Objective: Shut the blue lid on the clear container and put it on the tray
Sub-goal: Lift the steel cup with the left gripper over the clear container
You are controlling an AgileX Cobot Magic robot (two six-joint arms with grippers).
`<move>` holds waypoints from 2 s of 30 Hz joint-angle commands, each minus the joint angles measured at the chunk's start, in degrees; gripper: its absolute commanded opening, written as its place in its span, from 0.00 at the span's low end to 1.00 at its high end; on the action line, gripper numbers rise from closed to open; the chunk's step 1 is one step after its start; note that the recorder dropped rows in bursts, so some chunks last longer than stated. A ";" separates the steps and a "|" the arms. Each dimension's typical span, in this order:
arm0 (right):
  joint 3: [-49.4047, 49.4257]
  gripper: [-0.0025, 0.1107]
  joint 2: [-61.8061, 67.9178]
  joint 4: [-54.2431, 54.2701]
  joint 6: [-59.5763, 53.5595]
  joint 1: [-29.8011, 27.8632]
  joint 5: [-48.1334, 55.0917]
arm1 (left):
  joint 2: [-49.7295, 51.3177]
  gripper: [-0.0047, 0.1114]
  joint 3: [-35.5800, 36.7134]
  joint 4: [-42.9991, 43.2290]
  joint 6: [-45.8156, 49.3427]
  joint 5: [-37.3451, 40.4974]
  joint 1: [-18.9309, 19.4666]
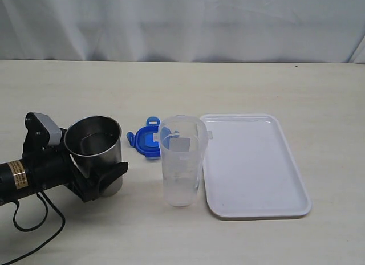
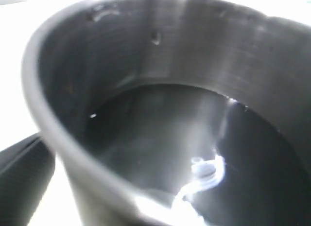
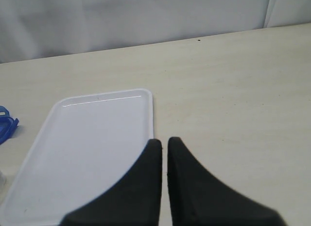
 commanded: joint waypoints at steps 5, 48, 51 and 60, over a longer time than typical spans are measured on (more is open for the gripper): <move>0.20 0.06 -0.24 -0.08 0.20 -0.25 -0.22 | 0.04 0.92 -0.24 -0.33 -0.57 -0.71 0.00; 0.20 0.06 -0.24 -0.08 0.20 -0.25 -0.22 | 0.04 0.43 -0.24 0.00 -0.65 -0.71 0.00; 0.20 0.06 -0.24 -0.08 0.20 -0.25 -0.22 | 0.04 0.38 -0.24 0.00 -0.65 -0.71 0.00; 0.20 0.06 -0.24 -0.08 0.20 -0.25 -0.22 | 0.04 0.04 -0.76 0.17 -0.50 -0.71 0.00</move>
